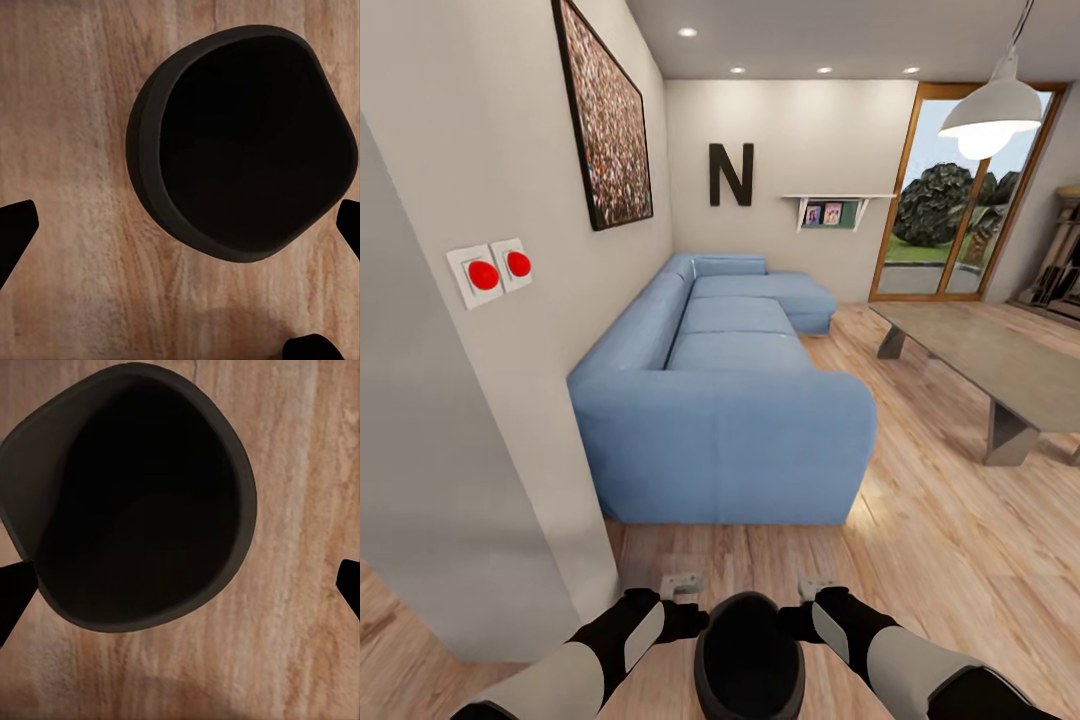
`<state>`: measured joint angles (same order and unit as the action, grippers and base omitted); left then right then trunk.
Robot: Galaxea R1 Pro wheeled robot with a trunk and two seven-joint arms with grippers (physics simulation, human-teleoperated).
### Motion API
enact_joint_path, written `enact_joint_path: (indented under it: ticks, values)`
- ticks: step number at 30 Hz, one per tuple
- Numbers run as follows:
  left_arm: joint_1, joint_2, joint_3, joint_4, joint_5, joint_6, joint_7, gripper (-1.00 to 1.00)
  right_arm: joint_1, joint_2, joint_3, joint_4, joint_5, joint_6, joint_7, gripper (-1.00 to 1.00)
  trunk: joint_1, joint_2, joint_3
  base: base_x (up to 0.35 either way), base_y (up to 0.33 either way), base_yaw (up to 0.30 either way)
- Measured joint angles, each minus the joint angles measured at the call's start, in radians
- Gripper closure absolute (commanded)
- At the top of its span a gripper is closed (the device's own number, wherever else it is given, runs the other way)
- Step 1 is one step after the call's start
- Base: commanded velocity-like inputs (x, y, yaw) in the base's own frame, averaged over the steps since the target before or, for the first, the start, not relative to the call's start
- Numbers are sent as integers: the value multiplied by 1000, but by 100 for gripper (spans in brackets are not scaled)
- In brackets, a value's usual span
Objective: Place each of the two pumpkins and all three candles from the living room inside a cabinet in the living room (use any cabinet), then make sure every cabinet is closed, and position the cauldron so it is next to a table in the living room.
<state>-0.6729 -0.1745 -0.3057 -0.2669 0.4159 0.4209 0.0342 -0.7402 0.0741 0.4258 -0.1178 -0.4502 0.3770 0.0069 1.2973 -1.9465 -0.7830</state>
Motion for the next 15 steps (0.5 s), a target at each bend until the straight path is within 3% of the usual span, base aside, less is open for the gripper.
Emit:
enact_joint_path:
  ticks: [10, 15]
  values:
    - [0, 0, -1, 1, 2, 0, -25, -100, 0, 2, 0, 2, 0, 0, 0, -100, 38, -70, -31, 0, 0, 0]
    - [0, 0, -4, 1, 5, -1, -59, -100, 0, 27, 0, 2, 0, 0, 0, -100, 58, -105, -47, 0, 0, 0]
